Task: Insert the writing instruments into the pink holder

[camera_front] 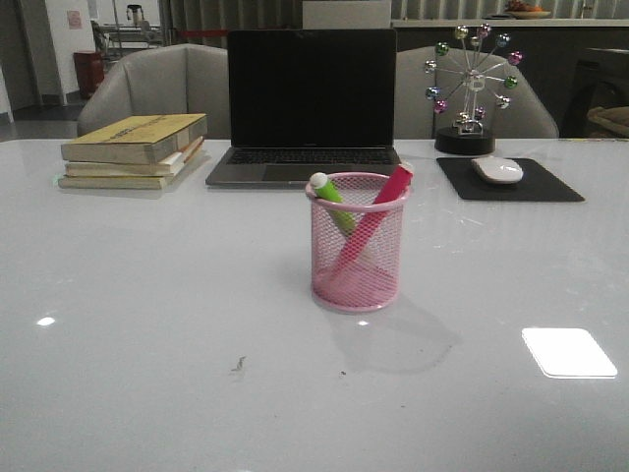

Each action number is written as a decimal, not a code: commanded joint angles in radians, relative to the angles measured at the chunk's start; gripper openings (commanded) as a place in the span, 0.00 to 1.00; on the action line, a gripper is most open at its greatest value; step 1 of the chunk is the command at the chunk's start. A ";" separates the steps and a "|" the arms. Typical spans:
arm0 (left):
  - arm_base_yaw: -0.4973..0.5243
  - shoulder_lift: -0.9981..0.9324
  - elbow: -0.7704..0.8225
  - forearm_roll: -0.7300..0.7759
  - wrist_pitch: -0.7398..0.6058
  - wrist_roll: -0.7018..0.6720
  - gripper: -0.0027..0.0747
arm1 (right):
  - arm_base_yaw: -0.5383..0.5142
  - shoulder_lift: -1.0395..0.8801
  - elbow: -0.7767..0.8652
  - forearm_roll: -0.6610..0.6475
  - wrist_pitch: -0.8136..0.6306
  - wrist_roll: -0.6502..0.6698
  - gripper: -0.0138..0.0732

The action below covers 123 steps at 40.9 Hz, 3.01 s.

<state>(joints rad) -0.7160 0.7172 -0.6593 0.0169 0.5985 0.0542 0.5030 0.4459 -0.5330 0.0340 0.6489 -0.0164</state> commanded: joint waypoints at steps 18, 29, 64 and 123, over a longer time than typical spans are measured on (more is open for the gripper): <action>0.001 -0.097 0.032 -0.006 -0.066 -0.034 0.15 | -0.006 0.003 -0.026 -0.011 -0.040 -0.002 0.22; 0.001 -0.097 0.032 -0.006 -0.066 -0.034 0.15 | -0.006 0.003 -0.026 -0.011 -0.029 -0.002 0.22; 0.652 -0.723 0.665 -0.039 -0.687 -0.031 0.15 | -0.006 0.003 -0.026 -0.011 -0.029 -0.002 0.22; 0.684 -0.741 0.669 -0.050 -0.692 -0.031 0.15 | -0.424 -0.476 0.527 -0.034 -0.670 -0.001 0.22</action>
<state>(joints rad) -0.0312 -0.0050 0.0051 -0.0234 0.0000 0.0303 0.0988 -0.0064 -0.0253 0.0000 0.1443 -0.0164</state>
